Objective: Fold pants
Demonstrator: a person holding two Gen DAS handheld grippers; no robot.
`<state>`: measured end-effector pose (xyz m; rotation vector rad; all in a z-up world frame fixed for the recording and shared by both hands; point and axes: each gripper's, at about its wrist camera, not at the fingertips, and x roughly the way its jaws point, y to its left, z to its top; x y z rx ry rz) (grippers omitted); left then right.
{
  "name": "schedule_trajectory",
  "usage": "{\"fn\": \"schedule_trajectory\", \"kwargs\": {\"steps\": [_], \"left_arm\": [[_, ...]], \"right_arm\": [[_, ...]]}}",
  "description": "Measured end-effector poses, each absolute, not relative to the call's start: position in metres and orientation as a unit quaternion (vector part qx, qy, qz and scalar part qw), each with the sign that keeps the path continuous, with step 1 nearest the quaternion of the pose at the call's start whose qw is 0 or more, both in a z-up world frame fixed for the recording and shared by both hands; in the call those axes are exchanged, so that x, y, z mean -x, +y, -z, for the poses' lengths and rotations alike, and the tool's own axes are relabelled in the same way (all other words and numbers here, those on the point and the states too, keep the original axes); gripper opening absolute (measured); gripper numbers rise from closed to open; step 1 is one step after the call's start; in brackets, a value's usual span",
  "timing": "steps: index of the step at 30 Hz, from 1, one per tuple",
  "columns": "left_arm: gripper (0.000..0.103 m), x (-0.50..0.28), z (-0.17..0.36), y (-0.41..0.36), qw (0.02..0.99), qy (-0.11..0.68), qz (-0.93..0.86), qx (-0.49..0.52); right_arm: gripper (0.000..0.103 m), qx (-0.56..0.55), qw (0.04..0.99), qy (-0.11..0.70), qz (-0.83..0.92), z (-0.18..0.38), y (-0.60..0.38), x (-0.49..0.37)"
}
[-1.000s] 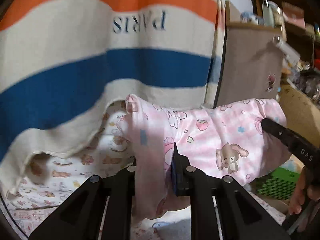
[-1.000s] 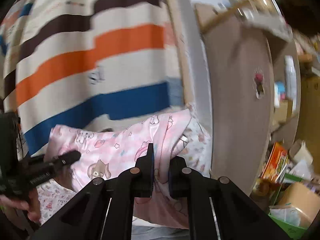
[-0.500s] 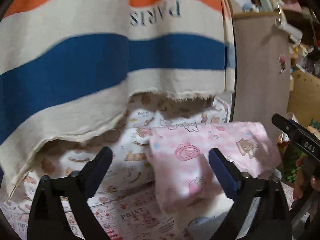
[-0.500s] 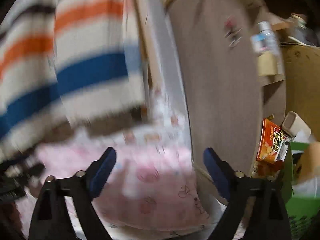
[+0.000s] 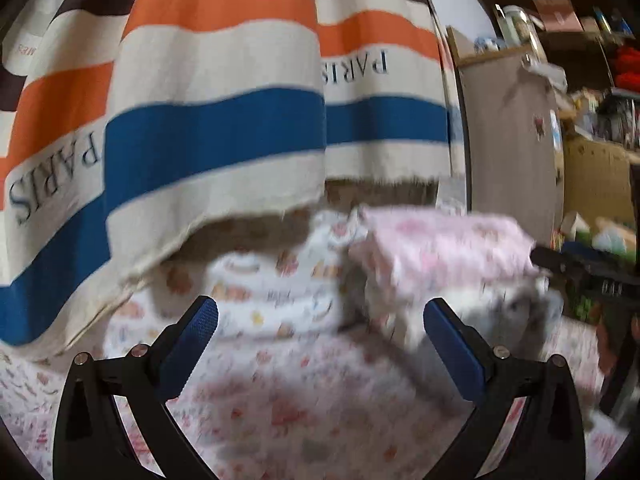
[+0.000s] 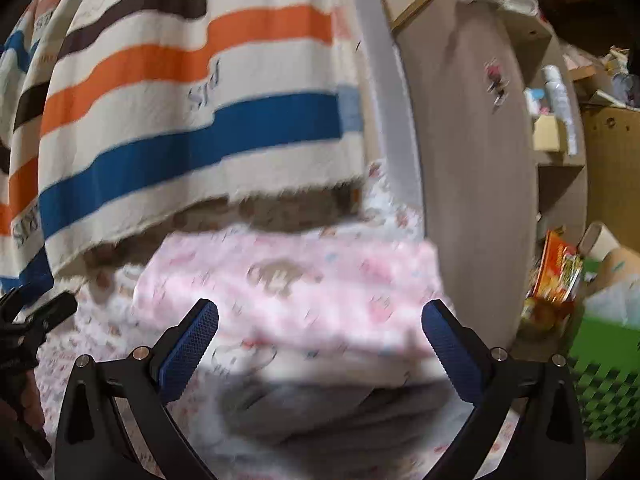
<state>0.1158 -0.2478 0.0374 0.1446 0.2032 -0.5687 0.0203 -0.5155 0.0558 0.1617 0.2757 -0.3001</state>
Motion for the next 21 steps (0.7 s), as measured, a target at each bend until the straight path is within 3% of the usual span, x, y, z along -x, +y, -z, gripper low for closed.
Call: {"fn": "schedule_trajectory", "kwargs": {"steps": [8, 21], "left_arm": [[0.102, -0.125, -0.003, -0.221, 0.96, 0.134, 0.243, -0.041], [0.102, -0.13, -0.001, -0.216, 0.964, 0.145, 0.222, -0.031]], "right_arm": [[0.103, -0.069, 0.98, 0.133, 0.128, -0.03, -0.499, -0.022], [0.103, 0.0, 0.981, 0.154, 0.117, -0.022, -0.473, -0.034]]}}
